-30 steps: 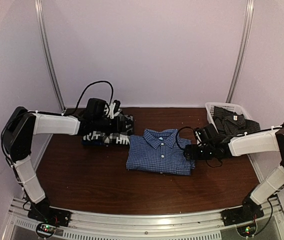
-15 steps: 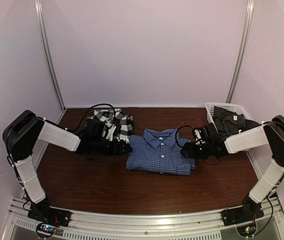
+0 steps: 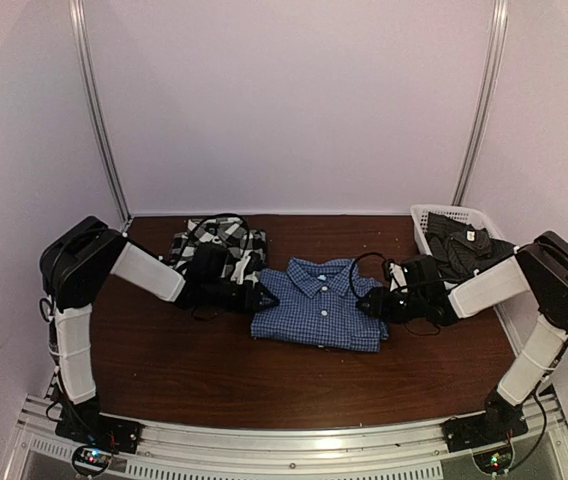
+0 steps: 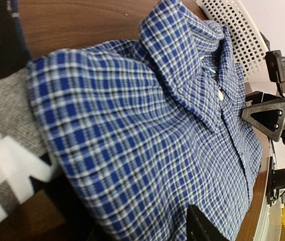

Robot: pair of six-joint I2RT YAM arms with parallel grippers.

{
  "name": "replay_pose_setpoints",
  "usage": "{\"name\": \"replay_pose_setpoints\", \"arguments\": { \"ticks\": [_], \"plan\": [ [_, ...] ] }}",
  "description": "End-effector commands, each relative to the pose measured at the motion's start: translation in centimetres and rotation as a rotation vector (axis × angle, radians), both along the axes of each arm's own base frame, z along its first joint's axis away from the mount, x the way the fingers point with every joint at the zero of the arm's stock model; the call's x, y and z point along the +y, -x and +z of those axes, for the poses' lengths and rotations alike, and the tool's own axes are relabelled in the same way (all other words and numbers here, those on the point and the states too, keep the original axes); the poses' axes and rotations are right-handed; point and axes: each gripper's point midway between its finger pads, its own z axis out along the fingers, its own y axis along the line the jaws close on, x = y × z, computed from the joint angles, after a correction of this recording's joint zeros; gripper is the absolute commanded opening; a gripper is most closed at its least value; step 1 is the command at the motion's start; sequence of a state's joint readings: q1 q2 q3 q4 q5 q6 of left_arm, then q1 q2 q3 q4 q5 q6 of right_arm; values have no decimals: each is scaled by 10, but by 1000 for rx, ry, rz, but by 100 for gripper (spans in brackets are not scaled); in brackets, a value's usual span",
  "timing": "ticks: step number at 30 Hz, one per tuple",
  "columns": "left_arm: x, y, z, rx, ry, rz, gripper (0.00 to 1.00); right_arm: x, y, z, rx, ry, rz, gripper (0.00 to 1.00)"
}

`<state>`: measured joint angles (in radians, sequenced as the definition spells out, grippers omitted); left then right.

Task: Fold and stack the long sleeve shirts
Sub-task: Pick up the square-folded shirt from the center of the board, then place the square-folded shirt on the square-folded shirt.

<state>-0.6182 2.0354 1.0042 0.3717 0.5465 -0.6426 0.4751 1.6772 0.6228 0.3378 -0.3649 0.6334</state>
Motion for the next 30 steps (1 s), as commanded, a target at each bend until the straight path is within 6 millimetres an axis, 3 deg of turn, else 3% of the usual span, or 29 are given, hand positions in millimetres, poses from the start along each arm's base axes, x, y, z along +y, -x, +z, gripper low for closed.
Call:
{"name": "replay_pose_setpoints", "arguments": {
  "ticks": [1,7,13,14,19,24,27,30],
  "plan": [
    [-21,13,-17,38,6,-56,48,4,25,-28,123,-50,34,51],
    [-44,21,-4,19,81,-116,28,17,25,-12,77,-129,82,33],
    [-54,23,24,-22,156,-163,0,17,23,22,-4,-155,99,4],
    [-55,23,32,-35,171,-172,0,15,22,30,-23,-149,99,0],
    [-53,25,83,-129,197,-193,0,8,18,81,-112,-107,90,0],
    [-43,13,134,-227,160,-155,0,10,6,137,-199,-88,101,0],
    [-27,-2,157,-256,151,-110,0,17,-6,165,-247,-97,107,0],
    [4,-24,178,-297,127,-28,0,25,-22,184,-281,-107,114,0]
  ]
}}
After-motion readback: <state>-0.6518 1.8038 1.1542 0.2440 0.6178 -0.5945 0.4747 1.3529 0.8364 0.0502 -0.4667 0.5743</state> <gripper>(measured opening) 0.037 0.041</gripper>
